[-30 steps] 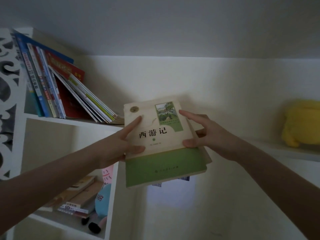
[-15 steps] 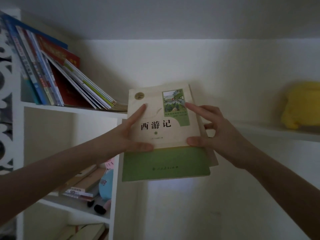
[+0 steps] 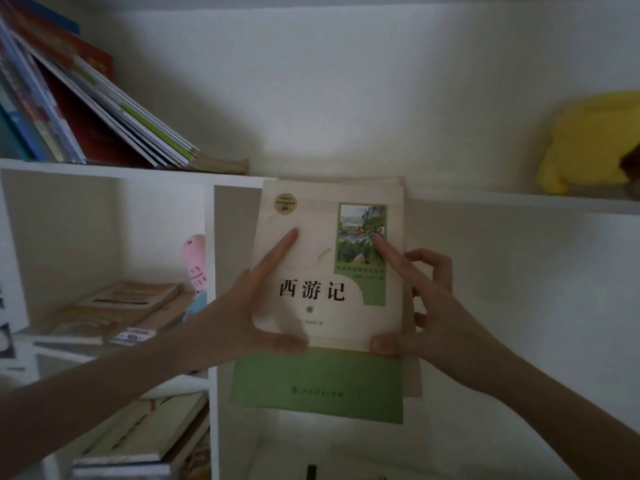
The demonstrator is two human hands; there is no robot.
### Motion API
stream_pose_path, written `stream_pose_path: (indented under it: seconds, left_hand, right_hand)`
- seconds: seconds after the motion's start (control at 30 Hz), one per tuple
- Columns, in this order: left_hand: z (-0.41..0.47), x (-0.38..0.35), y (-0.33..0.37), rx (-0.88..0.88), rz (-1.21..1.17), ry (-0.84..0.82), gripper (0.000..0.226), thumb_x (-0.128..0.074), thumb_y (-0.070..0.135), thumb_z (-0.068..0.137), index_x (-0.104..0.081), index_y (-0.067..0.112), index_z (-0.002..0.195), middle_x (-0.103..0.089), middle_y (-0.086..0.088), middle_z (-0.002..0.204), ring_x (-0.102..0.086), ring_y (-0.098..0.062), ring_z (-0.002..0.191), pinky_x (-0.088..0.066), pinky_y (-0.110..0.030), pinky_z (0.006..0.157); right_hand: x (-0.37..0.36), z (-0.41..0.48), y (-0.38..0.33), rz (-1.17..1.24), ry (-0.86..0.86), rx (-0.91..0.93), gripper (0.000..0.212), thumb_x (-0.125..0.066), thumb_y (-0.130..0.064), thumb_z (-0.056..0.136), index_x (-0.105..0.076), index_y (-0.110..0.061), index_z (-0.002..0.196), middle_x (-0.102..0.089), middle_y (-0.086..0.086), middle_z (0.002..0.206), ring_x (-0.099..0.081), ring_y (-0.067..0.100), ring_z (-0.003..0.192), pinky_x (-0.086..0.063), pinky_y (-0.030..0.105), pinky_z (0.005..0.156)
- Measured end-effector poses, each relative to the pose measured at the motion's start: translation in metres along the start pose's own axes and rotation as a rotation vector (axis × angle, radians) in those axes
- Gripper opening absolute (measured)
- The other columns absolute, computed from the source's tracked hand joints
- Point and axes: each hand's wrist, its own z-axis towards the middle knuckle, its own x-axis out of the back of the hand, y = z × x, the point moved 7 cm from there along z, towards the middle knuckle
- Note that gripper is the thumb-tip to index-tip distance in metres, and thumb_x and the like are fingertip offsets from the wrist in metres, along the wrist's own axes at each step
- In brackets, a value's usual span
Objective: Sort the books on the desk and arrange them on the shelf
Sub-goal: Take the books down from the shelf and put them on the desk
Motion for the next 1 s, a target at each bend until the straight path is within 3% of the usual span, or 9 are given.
stream_pose_path:
  seconds: [0.1, 0.2, 0.27, 0.4, 0.53, 0.63, 0.77, 0.87, 1.0]
  left_hand:
    - [-0.007, -0.02, -0.011, 0.024, -0.097, -0.024, 0.128, -0.093, 0.024, 0.047, -0.011, 0.073, 0.131, -0.034, 0.015, 0.142, -0.039, -0.014, 0.13, -0.046, -0.044, 0.099]
    - [-0.011, -0.041, -0.028, 0.062, -0.123, -0.053, 0.127, -0.092, 0.013, 0.05, -0.013, 0.073, 0.131, -0.031, 0.02, 0.14, -0.036, -0.008, 0.129, -0.046, -0.041, 0.1]
    - [-0.012, -0.055, -0.04, 0.08, -0.14, -0.082, 0.126, -0.092, 0.02, 0.047, -0.015, 0.071, 0.132, -0.03, 0.018, 0.141, -0.035, -0.012, 0.132, -0.045, -0.045, 0.102]
    - [-0.007, -0.085, -0.065, 0.096, -0.086, -0.119, 0.127, -0.093, 0.019, 0.053, -0.01, 0.069, 0.135, -0.023, 0.021, 0.144, -0.028, -0.01, 0.136, -0.035, -0.046, 0.11]
    - [-0.003, -0.12, -0.092, 0.172, -0.123, -0.188, 0.126, -0.093, 0.023, 0.052, -0.009, 0.072, 0.133, -0.023, 0.024, 0.139, -0.028, -0.011, 0.134, -0.037, -0.048, 0.108]
    - [-0.001, -0.151, -0.116, 0.217, -0.148, -0.244, 0.126, -0.091, 0.034, 0.046, -0.008, 0.072, 0.132, -0.025, 0.018, 0.14, -0.032, -0.017, 0.133, -0.04, -0.05, 0.105]
    - [-0.001, -0.194, -0.149, 0.287, -0.2, -0.317, 0.127, -0.092, 0.035, 0.044, -0.01, 0.072, 0.133, -0.03, 0.007, 0.141, -0.039, -0.022, 0.13, -0.046, -0.05, 0.1]
    - [-0.004, -0.227, -0.172, 0.324, -0.286, -0.377, 0.128, -0.095, 0.033, 0.042, -0.014, 0.068, 0.136, -0.033, 0.004, 0.141, -0.042, -0.024, 0.129, -0.051, -0.051, 0.093]
    - [-0.011, -0.271, -0.204, 0.407, -0.28, -0.452, 0.132, -0.096, 0.042, 0.037, -0.011, 0.071, 0.133, -0.033, 0.002, 0.143, -0.042, -0.028, 0.129, -0.05, -0.055, 0.091]
  right_hand:
    - [-0.006, -0.017, 0.016, -0.012, -0.014, -0.044, 0.113, -0.089, -0.007, 0.061, -0.023, -0.062, 0.135, -0.007, -0.035, 0.127, -0.035, 0.001, 0.123, -0.04, 0.015, 0.104]
    - [-0.013, -0.032, 0.035, -0.002, -0.041, -0.1, 0.113, -0.09, -0.011, 0.061, -0.021, -0.06, 0.136, -0.005, -0.035, 0.127, -0.033, -0.006, 0.122, -0.037, 0.024, 0.11]
    - [-0.019, -0.042, 0.05, 0.018, -0.067, -0.15, 0.112, -0.09, -0.012, 0.061, -0.02, -0.06, 0.135, -0.007, -0.03, 0.128, -0.031, -0.008, 0.123, -0.037, 0.028, 0.112]
    - [-0.027, -0.057, 0.079, 0.0, -0.086, -0.228, 0.114, -0.09, -0.007, 0.061, -0.017, -0.056, 0.134, -0.007, -0.019, 0.129, -0.028, 0.008, 0.129, -0.033, 0.033, 0.114]
    - [-0.03, -0.073, 0.115, -0.007, -0.094, -0.297, 0.116, -0.09, -0.006, 0.061, -0.015, -0.05, 0.138, 0.0, -0.018, 0.135, -0.024, 0.002, 0.128, -0.03, 0.035, 0.116]
    - [-0.036, -0.09, 0.147, 0.002, -0.123, -0.345, 0.115, -0.089, -0.01, 0.063, -0.014, -0.047, 0.142, 0.006, -0.027, 0.131, -0.02, -0.007, 0.125, -0.032, 0.033, 0.114]
    - [-0.046, -0.117, 0.19, 0.058, -0.135, -0.433, 0.114, -0.087, -0.008, 0.065, -0.012, -0.051, 0.139, 0.007, -0.035, 0.124, -0.019, 0.004, 0.133, -0.035, 0.03, 0.112]
    - [-0.053, -0.138, 0.219, 0.041, -0.141, -0.496, 0.113, -0.087, -0.007, 0.065, -0.011, -0.055, 0.133, 0.009, -0.028, 0.129, -0.019, 0.003, 0.128, -0.036, 0.034, 0.112]
    - [-0.062, -0.169, 0.258, 0.013, -0.175, -0.599, 0.114, -0.087, -0.008, 0.066, -0.008, -0.054, 0.133, 0.009, -0.023, 0.129, -0.021, 0.006, 0.125, -0.033, 0.028, 0.113]
